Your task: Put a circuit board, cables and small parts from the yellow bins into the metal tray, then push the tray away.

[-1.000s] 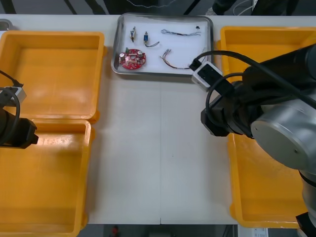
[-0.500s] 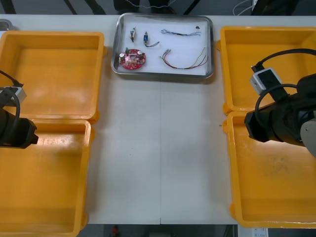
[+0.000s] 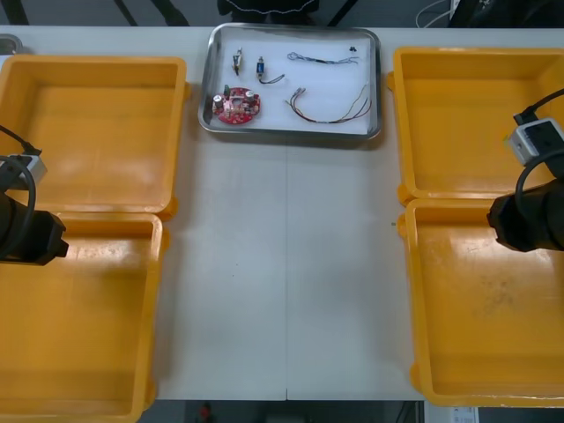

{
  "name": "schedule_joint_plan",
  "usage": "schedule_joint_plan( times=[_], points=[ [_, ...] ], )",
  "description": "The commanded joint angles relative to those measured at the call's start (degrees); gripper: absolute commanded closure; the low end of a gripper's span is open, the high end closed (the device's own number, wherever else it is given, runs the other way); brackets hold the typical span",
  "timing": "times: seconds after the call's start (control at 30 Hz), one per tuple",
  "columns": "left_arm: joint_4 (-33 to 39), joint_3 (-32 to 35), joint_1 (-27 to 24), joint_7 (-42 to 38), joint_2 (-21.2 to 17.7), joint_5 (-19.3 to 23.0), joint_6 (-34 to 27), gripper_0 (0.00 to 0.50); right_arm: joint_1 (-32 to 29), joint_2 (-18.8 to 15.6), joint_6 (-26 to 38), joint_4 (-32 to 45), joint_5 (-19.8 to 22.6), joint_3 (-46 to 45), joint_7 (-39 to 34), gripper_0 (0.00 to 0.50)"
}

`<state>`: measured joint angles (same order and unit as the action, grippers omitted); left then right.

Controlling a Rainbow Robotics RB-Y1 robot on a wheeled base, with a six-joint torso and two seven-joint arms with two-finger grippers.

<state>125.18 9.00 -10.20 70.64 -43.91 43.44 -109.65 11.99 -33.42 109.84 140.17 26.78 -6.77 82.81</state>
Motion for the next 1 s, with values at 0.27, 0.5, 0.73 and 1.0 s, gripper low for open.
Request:
schedule_joint_plan(
  times=[0.27, 0.5, 0.73, 1.0],
  points=[
    [0.8, 1.7, 0.7, 0.4, -2.2, 0.3, -0.4, 0.000, -0.8, -2.4, 0.2, -10.4, 6.8, -14.8, -2.7, 0.000],
    [0.8, 1.7, 0.7, 0.4, -2.2, 0.3, -0.4, 0.000, -0.7, -2.4, 0.2, -14.9, 7.8, -18.4, -3.0, 0.000],
    [0.8, 1.7, 0.7, 0.4, -2.2, 0.3, -0.4, 0.000, -0.8, -2.4, 0.2, -16.2, 10.0, -18.4, -3.6, 0.000],
    [0.8, 1.7, 0.7, 0.4, -2.2, 0.3, -0.4, 0.000, -1.0, -2.4, 0.2, -16.2, 13.8, -18.2, -4.8, 0.000]
  ],
)
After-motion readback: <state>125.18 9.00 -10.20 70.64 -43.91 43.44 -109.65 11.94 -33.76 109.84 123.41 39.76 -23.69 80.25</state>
